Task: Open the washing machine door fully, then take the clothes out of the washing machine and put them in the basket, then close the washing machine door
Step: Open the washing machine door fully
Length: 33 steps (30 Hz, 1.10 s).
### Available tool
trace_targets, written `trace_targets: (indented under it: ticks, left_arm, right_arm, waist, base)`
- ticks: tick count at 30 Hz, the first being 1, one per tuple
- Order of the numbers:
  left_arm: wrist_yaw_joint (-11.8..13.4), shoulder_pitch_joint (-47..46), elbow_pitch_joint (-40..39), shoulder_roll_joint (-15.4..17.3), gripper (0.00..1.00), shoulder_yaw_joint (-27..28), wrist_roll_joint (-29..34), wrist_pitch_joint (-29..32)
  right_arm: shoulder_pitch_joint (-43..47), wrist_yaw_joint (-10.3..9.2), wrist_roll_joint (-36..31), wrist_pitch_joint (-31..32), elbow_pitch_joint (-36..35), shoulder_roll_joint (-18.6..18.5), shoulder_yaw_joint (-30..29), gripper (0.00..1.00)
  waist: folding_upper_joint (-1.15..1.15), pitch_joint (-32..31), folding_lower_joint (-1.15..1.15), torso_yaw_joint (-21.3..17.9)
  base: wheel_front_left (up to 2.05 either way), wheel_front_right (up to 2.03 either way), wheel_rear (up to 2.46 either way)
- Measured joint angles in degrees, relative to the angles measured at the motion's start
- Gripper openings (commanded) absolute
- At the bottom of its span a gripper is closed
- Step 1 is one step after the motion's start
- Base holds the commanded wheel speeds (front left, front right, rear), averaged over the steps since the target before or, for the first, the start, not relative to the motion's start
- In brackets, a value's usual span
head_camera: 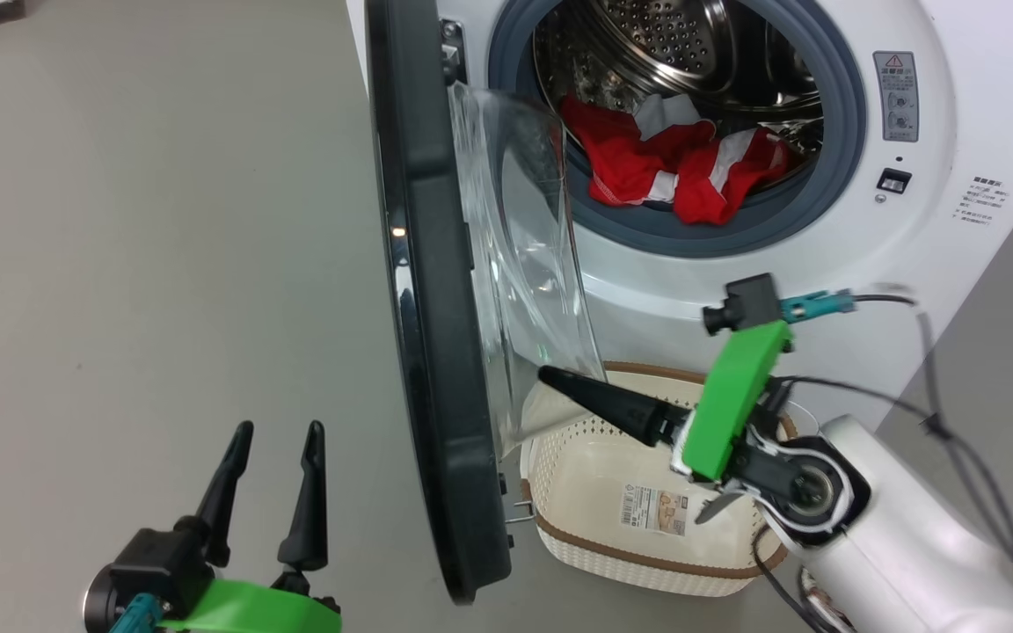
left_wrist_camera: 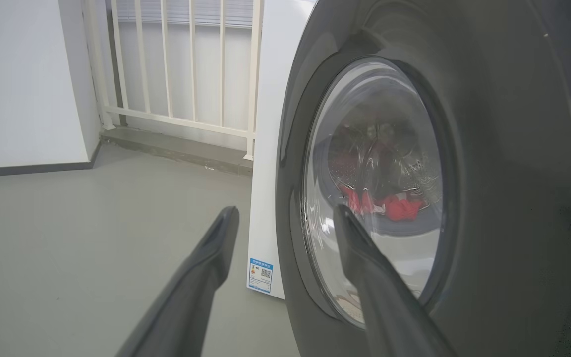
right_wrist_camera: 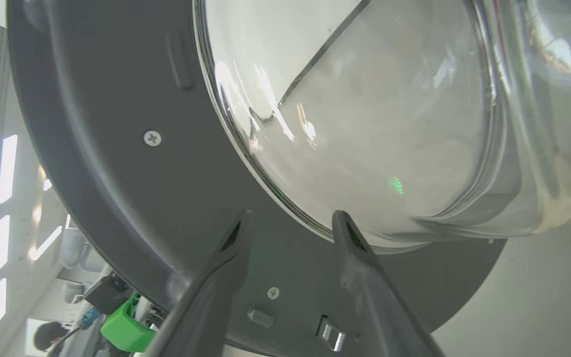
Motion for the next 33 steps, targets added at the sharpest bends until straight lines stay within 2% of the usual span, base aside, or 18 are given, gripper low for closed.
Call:
trace_targets:
  ticks: [4, 8, 12, 15, 16, 19, 23, 27, 33]
  left_arm:
    - [0.0, 0.0, 0.3, 0.0, 1.0, -0.1, 0.0, 0.0]
    - [0.0, 0.0, 0.7, 0.0, 1.0, -0.1, 0.0, 0.0]
    - [0.0, 0.0, 1.0, 0.1, 1.0, -0.1, 0.1, 0.0]
    - [0.0, 0.0, 0.9, 0.1, 1.0, -0.1, 0.3, 0.0]
    - [0.0, 0.2, 0.8, 0.1, 1.0, 0.1, 0.3, 0.0]
    - [0.0, 1.1, 0.5, 0.2, 1.0, 0.2, 0.6, 0.0]
    - [0.2, 1.1, 0.0, 0.2, 1.0, 0.1, 1.1, 0.0]
    - [0.2, 1.1, 0.0, 0.2, 1.0, 0.1, 1.3, 0.0]
    - [0.4, 1.1, 0.0, 0.2, 1.0, 0.2, 1.3, 0.0]
  right_arm:
    - [1.4, 0.0, -8.9, -10.3, -5.5, -4.4, 3.1, 1.0]
    - [2.1, 0.0, -17.6, -22.6, -6.6, -8.4, 9.3, 1.0]
    - [2.1, 0.01, -24.9, -36.2, -1.8, -10.5, 13.2, 1.0]
    - [2.1, 0.01, -29.1, -42.5, 3.9, -10.3, 14.0, 1.0]
    - [2.1, 0.02, -31.7, -43.9, 7.8, -9.5, 12.7, 1.0]
    - [2.7, 0.04, -37.4, -44.4, 10.7, -7.4, 6.9, 1.0]
    - [6.2, 0.05, -47.9, -44.5, 9.6, -4.3, -3.7, 1.0]
    - [11.6, 0.05, -56.3, -44.5, 7.3, -1.1, -11.7, 1.0]
    - [17.3, 0.05, -65.1, -44.5, 2.6, 1.9, -18.8, 1.0]
  waist:
    - [0.0, -0.3, 0.0, -0.2]
    - [0.0, -0.7, 0.0, -0.4]
    - [0.0, -1.2, 0.0, -0.5]
    - [0.0, -1.6, 0.0, -0.7]
    - [0.0, -1.8, 0.0, -0.9]
    - [0.0, -2.0, 0.0, -1.2]
    - [0.0, -1.9, 0.0, -1.4]
    - [0.0, -2.1, 0.0, -1.5]
    - [0.0, -2.4, 0.0, -1.6]
  base:
    - [0.0, 0.0, 0.0]
    - [0.0, 0.0, 0.0]
    - [0.0, 0.0, 0.0]
    - [0.0, 0.0, 0.0]
    - [0.0, 0.0, 0.0]
    - [0.0, 0.0, 0.0]
    - [0.0, 0.0, 0.0]
    - [0.0, 0.0, 0.0]
    - [0.0, 0.0, 0.0]
